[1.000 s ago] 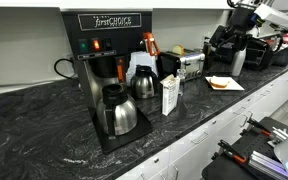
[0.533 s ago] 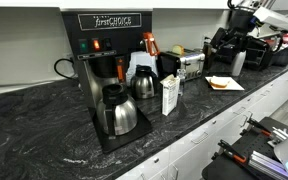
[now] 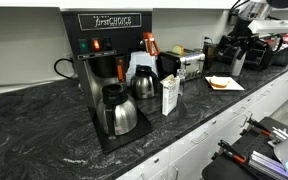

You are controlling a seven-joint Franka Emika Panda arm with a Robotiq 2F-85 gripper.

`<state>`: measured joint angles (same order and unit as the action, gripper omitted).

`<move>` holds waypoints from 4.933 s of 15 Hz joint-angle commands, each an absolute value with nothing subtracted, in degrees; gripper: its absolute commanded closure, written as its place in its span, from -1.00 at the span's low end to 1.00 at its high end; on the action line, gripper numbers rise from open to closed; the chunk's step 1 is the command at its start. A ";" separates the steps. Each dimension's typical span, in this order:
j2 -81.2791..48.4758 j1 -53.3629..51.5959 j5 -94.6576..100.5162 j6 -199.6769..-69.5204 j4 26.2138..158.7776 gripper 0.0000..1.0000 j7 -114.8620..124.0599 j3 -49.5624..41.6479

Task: Push the left lever down

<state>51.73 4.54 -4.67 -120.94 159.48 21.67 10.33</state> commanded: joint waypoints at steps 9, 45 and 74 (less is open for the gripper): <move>51.59 4.04 -4.07 -120.99 159.28 -1.00 22.01 9.97; 27.68 12.55 7.64 -150.75 154.87 -1.00 22.94 8.71; 3.30 15.22 40.14 -156.24 136.06 0.53 44.54 12.95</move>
<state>5.16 14.68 36.59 -155.95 138.06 42.61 12.60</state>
